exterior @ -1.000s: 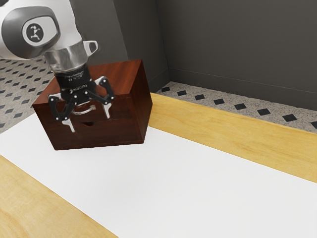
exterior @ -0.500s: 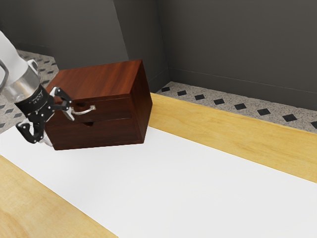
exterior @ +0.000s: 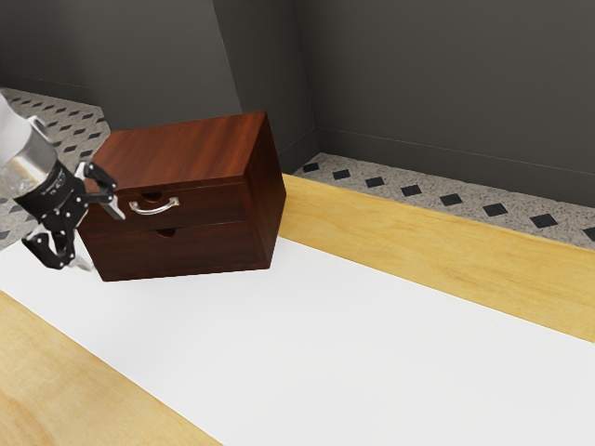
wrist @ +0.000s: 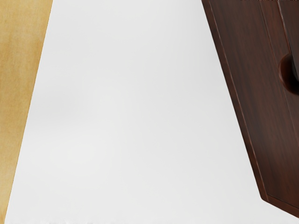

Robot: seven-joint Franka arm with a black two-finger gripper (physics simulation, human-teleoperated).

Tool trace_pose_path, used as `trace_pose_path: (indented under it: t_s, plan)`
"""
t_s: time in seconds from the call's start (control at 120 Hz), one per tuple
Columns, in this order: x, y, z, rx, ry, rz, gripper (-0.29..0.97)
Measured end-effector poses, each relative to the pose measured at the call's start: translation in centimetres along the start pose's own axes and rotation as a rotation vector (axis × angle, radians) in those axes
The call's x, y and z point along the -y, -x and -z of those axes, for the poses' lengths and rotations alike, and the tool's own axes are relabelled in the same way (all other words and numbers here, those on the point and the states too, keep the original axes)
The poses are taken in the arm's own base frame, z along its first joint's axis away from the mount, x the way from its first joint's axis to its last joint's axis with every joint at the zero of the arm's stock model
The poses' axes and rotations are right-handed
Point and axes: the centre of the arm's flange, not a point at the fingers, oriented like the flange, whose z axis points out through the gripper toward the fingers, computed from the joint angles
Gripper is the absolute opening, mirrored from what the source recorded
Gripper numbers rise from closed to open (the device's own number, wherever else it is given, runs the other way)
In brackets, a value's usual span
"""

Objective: Pull the drawer handle with one arm to open the drawer

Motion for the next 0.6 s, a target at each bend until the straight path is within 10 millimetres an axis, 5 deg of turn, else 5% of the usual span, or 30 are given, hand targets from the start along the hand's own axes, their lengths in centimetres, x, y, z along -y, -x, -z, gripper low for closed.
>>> trace_pose_path:
  t_s: [0.217, 0.6]
  plan:
    - [0.3, 0.0, -0.7, 0.002, -0.009, 0.029, 0.68]
    - [-3.3, -0.9, -2.2, -0.032, -0.008, 0.067, 0.68]
